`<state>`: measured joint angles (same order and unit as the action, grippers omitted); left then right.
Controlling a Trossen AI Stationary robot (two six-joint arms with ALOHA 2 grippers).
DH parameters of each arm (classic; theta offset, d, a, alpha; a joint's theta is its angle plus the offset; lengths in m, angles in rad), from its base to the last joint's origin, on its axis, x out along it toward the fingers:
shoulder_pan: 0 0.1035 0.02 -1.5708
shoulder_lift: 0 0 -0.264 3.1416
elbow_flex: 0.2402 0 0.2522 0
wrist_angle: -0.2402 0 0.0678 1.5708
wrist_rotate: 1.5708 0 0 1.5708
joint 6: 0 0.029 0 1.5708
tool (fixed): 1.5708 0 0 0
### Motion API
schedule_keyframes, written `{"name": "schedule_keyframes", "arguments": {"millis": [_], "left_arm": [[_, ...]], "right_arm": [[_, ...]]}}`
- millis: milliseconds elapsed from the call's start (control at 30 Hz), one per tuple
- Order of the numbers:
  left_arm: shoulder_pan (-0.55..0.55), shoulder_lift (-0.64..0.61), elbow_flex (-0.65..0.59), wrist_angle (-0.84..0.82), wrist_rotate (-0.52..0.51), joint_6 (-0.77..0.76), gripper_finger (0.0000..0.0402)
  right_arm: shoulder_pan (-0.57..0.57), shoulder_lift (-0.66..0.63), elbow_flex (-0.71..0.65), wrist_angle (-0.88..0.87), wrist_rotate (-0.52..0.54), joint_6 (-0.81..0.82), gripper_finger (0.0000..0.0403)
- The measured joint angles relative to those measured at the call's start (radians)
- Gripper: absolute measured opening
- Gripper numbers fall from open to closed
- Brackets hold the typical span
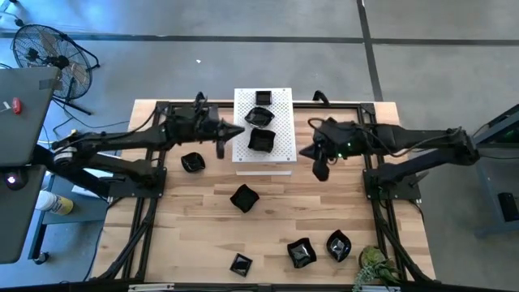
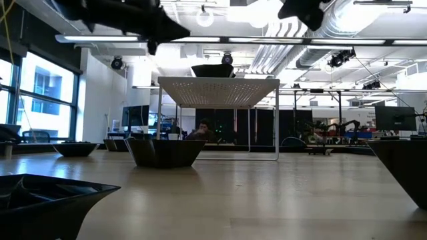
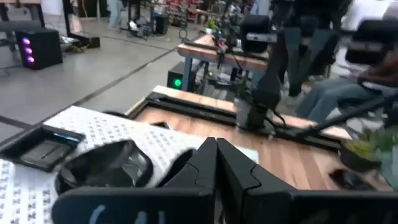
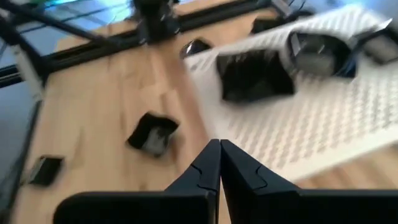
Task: Pick & Place Mini shaped plates
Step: Stack the distorted square plate on top of the distorted square plate on the shelf
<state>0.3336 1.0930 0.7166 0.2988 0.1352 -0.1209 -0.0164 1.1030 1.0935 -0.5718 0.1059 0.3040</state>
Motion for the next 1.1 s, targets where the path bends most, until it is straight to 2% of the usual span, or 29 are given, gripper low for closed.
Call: {"name": "schedule_keyframes", "arguments": {"millis": [133, 267, 533, 700, 867, 1100], "left_arm": [[-0.036, -0.061, -0.039, -0.112, -0.057, 0.011, 0.0], [-0.042, -0.097, -0.044, -0.179, -0.072, -0.049, 0.0], [-0.04, -0.097, -0.045, -0.192, -0.107, -0.059, 0.0], [-0.04, -0.097, -0.045, -0.196, -0.12, -0.059, 0.0], [-0.04, -0.096, -0.045, -0.197, -0.127, -0.059, 0.0], [-0.04, -0.096, -0.045, -0.197, -0.127, -0.067, 0.0]], "right_arm": [[0.087, 0.0, 0.012, -0.094, 0.001, 0.075, 0.0022], [0.18, 0.007, -0.011, -0.149, -0.009, 0.114, 0.0052], [0.364, 0.104, -0.124, -0.077, -0.105, 0.351, 0.0107], [0.454, 0.228, -0.143, -0.014, -0.145, 0.41, 0.0112], [0.502, 0.344, -0.143, 0.147, -0.194, 0.451, 0.0112], [0.546, 0.479, -0.143, 0.216, -0.191, 0.375, 0.0112]]}}
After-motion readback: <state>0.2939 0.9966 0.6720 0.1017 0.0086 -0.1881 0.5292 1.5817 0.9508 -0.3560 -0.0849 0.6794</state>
